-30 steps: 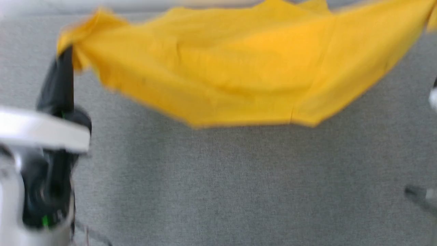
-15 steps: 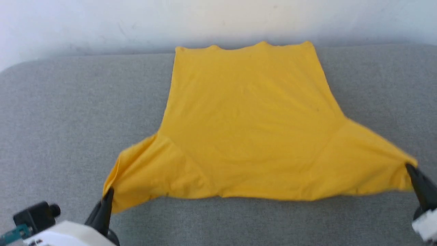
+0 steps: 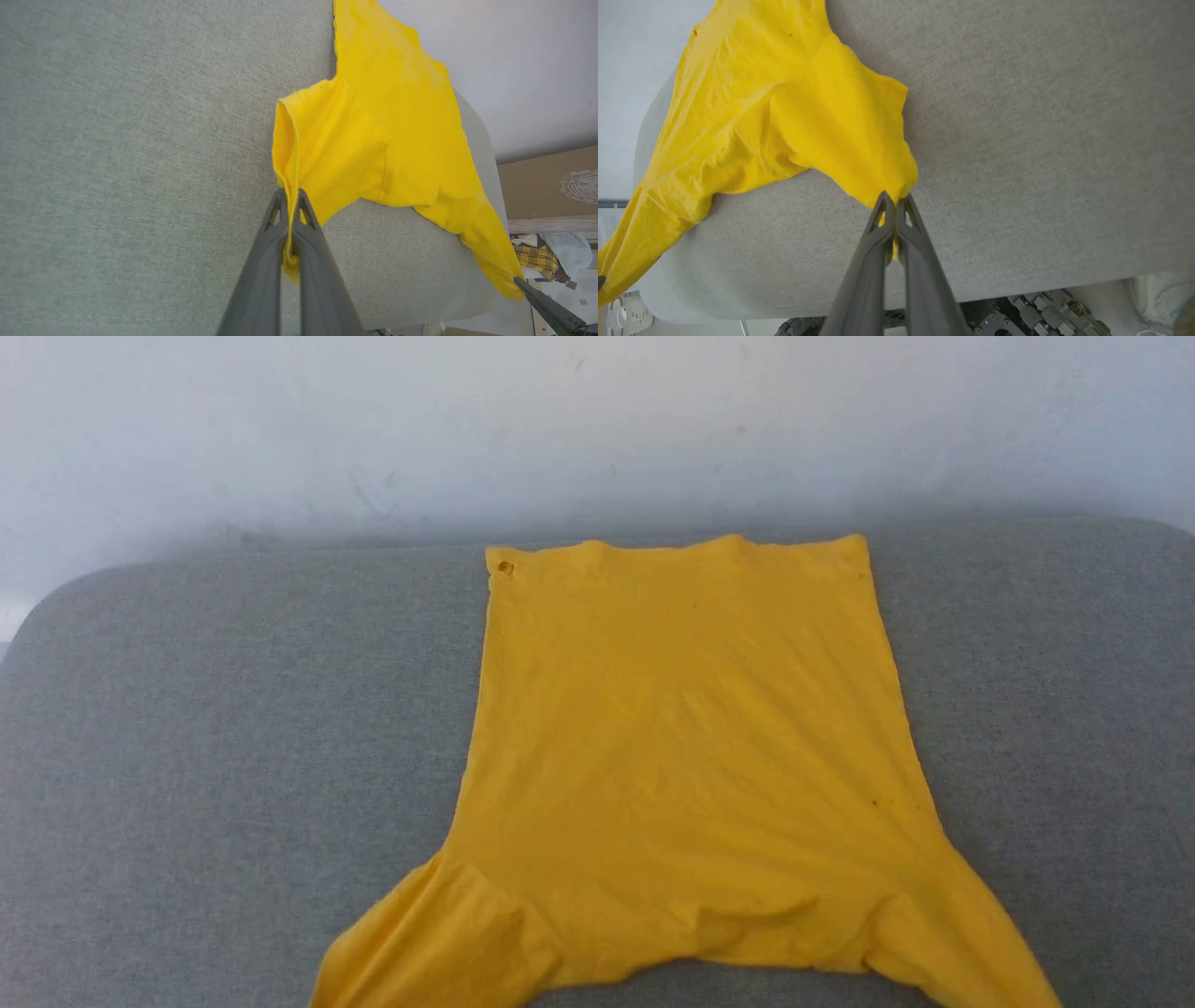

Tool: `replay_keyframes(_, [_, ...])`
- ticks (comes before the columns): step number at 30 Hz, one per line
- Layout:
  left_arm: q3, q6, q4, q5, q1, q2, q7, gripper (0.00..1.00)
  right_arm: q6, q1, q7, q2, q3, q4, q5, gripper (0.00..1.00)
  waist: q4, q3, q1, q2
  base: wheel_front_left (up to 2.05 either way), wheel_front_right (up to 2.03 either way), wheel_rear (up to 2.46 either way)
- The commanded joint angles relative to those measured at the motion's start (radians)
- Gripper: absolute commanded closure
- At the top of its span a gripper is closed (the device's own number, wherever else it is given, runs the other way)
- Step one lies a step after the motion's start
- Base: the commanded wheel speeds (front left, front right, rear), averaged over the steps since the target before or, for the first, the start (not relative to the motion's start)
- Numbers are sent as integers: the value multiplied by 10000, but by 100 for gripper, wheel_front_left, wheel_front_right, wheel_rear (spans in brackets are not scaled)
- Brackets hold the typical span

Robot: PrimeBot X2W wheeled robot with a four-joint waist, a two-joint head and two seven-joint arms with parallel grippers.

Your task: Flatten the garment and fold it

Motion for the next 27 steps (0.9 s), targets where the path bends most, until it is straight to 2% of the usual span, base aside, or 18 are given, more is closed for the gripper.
replay_keyframes(1, [173, -44, -85, -70, 211, 125, -28, 100, -7, 235, 181, 21, 30, -140, 91, 100, 33, -8, 1, 0, 0, 0, 0])
replay_keyframes(4, [620, -60, -300, -292, 722, 297, -54, 100, -7, 992, 1134, 21, 188, -566, 461, 100, 81, -3, 1, 0, 0, 0, 0])
replay_keyframes(7, [930, -99, -507, -512, 1056, 356, -76, 100, -7, 1462, 1588, 21, 59, -950, 829, 100, 115, 28, 1, 0, 0, 0, 0])
replay_keyframes(11, [1108, -125, -672, -522, 1147, 365, -209, 100, -7, 1437, 1421, 22, -135, -1196, 464, 100, 114, 88, 1, 0, 0, 0, 0])
replay_keyframes(17, [720, -170, -677, -58, 420, 196, -518, 100, -7, 624, 357, 22, 255, -779, -1128, 99, 97, 162, 1, 0, 0, 0, 0])
replay_keyframes(19, [508, -191, -636, 90, 120, 157, -528, 100, -7, 379, -8, 22, 361, -451, -1448, 39, 103, 184, 1, 0, 0, 0, 0])
replay_keyframes(20, [425, -201, -607, 150, -8, 159, -515, 100, -7, 284, -91, 22, 426, -337, -1599, 0, 105, 187, 1, 0, 0, 0, 0])
replay_keyframes(23, [254, -211, -597, 307, -298, 148, -518, 100, -7, -141, -264, -21, 538, -546, -1959, 0, 94, 285, 1, 0, 0, 0, 0])
replay_keyframes(27, [166, -213, -671, 521, -557, 137, -628, 100, -7, -1244, -587, -457, 186, -1482, -2424, 0, 88, 566, 1, 0, 0, 0, 0])
